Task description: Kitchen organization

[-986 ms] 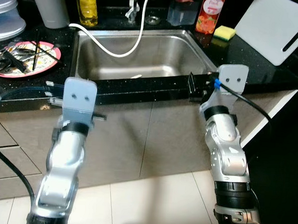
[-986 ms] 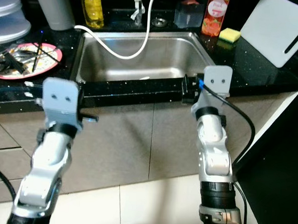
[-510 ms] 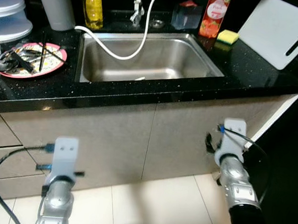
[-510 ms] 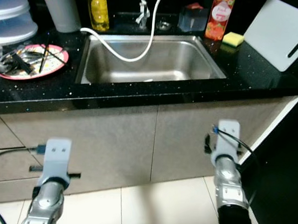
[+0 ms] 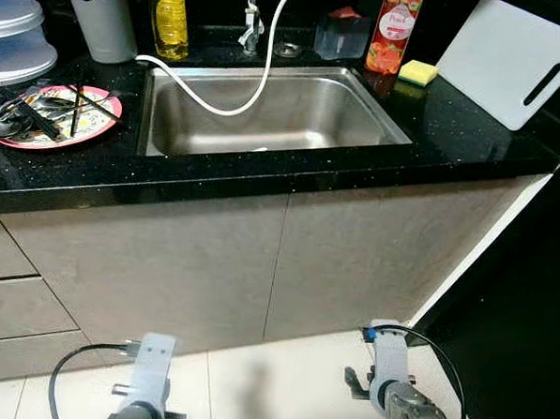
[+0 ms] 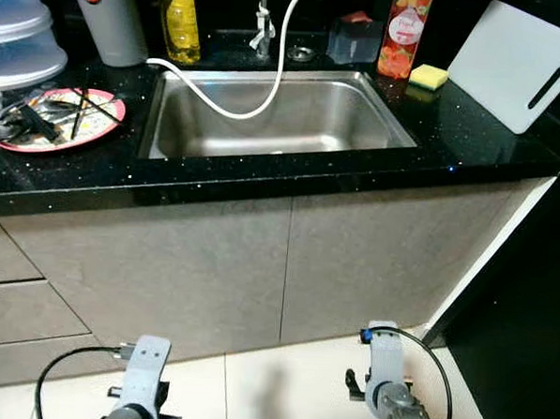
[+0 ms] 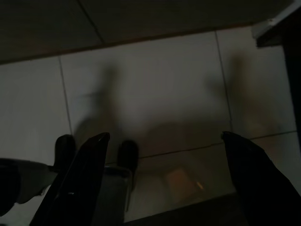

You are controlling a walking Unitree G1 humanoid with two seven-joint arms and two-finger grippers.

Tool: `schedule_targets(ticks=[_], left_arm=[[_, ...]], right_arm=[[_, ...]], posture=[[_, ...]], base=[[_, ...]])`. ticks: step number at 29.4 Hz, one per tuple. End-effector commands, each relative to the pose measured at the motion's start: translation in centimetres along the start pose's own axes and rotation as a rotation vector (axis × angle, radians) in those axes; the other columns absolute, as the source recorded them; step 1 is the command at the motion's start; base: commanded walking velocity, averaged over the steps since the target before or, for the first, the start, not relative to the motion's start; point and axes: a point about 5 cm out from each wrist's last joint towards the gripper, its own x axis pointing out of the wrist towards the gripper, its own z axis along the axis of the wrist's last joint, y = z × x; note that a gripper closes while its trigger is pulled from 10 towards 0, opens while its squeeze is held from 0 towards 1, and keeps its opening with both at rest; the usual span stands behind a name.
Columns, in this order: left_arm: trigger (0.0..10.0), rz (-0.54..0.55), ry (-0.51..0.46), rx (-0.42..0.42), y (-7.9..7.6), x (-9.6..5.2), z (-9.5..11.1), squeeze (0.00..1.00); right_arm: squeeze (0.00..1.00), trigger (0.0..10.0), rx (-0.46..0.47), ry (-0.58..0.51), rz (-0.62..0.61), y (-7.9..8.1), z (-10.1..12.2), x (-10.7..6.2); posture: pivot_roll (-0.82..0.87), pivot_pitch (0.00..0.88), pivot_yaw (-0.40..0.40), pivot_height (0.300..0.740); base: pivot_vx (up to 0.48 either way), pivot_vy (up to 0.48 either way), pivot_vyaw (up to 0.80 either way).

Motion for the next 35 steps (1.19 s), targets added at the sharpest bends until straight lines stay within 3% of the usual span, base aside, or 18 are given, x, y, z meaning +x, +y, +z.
schedule_targets(ticks=[1,6,10,22,26,32,35], left_arm=[[10.0,-0.011,0.010,0.020,-0.2,0.1,-0.4,0.00],[10.0,-0.007,0.011,0.052,-0.4,0.5,-0.4,0.00],[10.0,-0.014,-0.003,0.051,-0.6,0.7,-0.2,0.00],[10.0,0.019,0.005,-0.068,0.1,0.7,-1.2,0.00],[10.0,0.060,0.035,-0.057,0.7,0.3,-2.5,0.00],[10.0,0.092,0.043,-0.065,1.9,-0.2,-3.4,0.00],[10.0,0.140,0.055,-0.084,3.0,-0.7,-4.1,0.00]], right_arm=[[0.00,10.0,-0.029,-0.012,0.023,0.6,0.4,0.1],[0.00,10.0,-0.084,-0.031,0.048,1.7,1.0,0.4],[0.00,10.0,-0.104,-0.027,0.038,1.6,0.8,0.4],[0.00,10.0,-0.266,0.043,0.064,1.3,-1.4,0.1],[0.00,10.0,-0.316,0.067,0.082,1.1,-2.3,-0.1],[0.00,10.0,-0.293,0.060,0.033,0.1,-2.1,-0.1],[0.00,10.0,-0.390,0.088,0.078,0.4,-2.8,-0.3]], posture=[[0.11,0.000,-0.021,0.740],[0.15,0.000,-0.036,0.740],[0.15,0.000,-0.044,0.740],[0.17,0.000,-0.085,0.740],[0.19,0.000,-0.095,0.740],[0.21,0.000,-0.122,0.740],[0.25,0.000,-0.143,0.740]], base=[[0.000,0.000,0.00],[0.000,0.000,0.00],[0.000,0.000,0.00],[0.000,0.000,0.00],[0.000,0.000,0.00],[0.000,0.000,0.00],[0.000,0.000,0.00]])
